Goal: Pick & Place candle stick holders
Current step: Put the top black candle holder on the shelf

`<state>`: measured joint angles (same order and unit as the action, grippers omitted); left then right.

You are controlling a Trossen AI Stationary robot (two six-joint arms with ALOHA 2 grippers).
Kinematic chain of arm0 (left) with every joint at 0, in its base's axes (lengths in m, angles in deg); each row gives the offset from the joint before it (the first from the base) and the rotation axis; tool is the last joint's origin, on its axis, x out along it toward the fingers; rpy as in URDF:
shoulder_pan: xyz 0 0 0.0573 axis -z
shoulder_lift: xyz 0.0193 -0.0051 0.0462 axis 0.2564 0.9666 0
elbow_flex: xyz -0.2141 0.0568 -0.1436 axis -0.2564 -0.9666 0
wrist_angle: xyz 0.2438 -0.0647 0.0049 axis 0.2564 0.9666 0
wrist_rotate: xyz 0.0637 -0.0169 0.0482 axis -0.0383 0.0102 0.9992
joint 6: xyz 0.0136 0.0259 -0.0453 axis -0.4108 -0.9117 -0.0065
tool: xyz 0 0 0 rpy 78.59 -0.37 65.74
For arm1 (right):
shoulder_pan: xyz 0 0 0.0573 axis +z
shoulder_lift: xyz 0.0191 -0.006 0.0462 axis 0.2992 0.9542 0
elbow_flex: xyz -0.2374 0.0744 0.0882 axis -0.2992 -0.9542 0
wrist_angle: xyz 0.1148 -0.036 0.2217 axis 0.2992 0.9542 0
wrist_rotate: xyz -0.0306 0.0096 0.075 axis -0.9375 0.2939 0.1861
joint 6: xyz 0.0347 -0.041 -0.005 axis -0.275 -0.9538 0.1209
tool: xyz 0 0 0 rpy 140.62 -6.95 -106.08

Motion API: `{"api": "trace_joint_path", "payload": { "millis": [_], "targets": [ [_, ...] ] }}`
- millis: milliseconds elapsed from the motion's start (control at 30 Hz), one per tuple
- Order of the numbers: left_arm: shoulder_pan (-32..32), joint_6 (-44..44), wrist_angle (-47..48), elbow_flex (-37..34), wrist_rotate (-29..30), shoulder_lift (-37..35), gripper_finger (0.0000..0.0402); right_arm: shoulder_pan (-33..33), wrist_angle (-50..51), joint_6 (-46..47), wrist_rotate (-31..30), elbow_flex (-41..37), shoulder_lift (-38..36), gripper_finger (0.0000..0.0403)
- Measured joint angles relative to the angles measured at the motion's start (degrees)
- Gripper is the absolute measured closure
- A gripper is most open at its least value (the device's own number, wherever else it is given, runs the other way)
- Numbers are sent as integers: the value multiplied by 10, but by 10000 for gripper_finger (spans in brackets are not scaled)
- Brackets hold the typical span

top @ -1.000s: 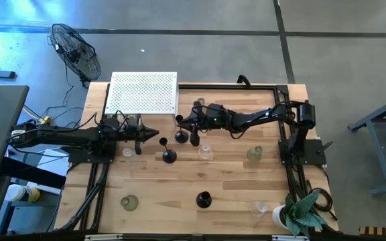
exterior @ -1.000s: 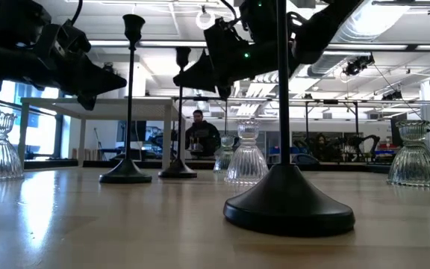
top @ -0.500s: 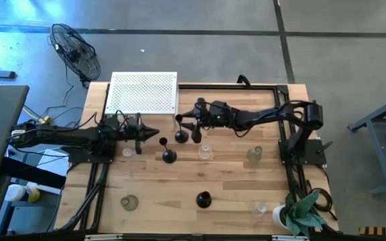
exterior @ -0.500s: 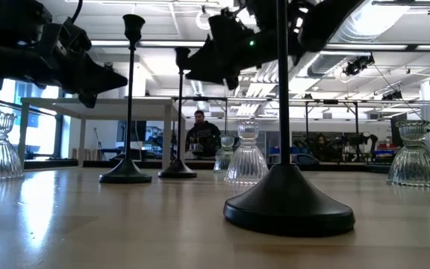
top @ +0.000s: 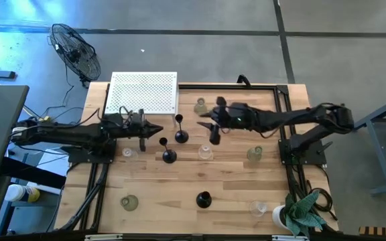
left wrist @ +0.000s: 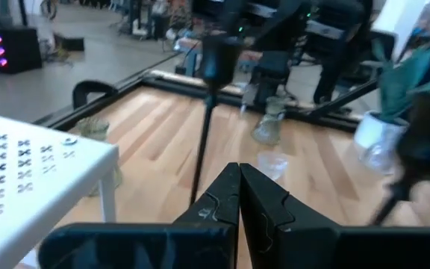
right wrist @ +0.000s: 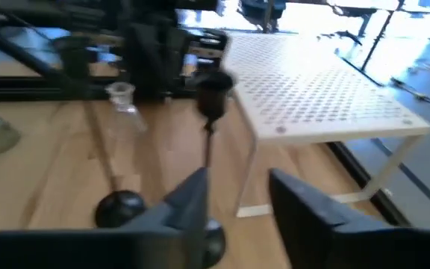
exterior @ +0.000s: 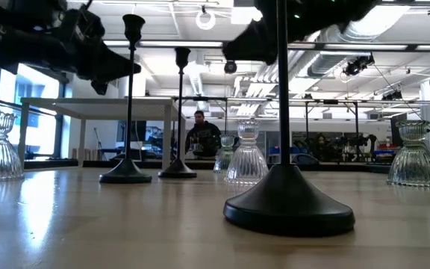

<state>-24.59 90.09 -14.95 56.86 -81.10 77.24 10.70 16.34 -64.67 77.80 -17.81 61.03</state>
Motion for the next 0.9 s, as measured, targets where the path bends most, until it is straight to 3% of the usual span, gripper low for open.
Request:
{"api": "trace_joint_path", "payload": {
  "millis": [100, 167, 367, 533, 733, 900],
  "targets": [
    [0, 0, -8, 23, 21, 54, 372, 1, -85, 22, 1, -84, -32, 374],
    [0, 0, -20, 46, 23, 94, 345, 1, -146, 34, -2, -135, -49, 393],
    [0, 1, -38, 114, -2, 198, 260, 1, -275, 59, 0, -229, -82, 358],
    [0, 0, -57, 138, 5, 246, 209, 1, -289, 59, 0, -248, -97, 368],
    [0, -3, -73, 142, 40, 258, 186, 1, -293, 48, 16, -249, -99, 399],
    [0, -15, -79, 141, 41, 258, 185, 1, -300, 47, 16, -249, -99, 395]
  ]
}}
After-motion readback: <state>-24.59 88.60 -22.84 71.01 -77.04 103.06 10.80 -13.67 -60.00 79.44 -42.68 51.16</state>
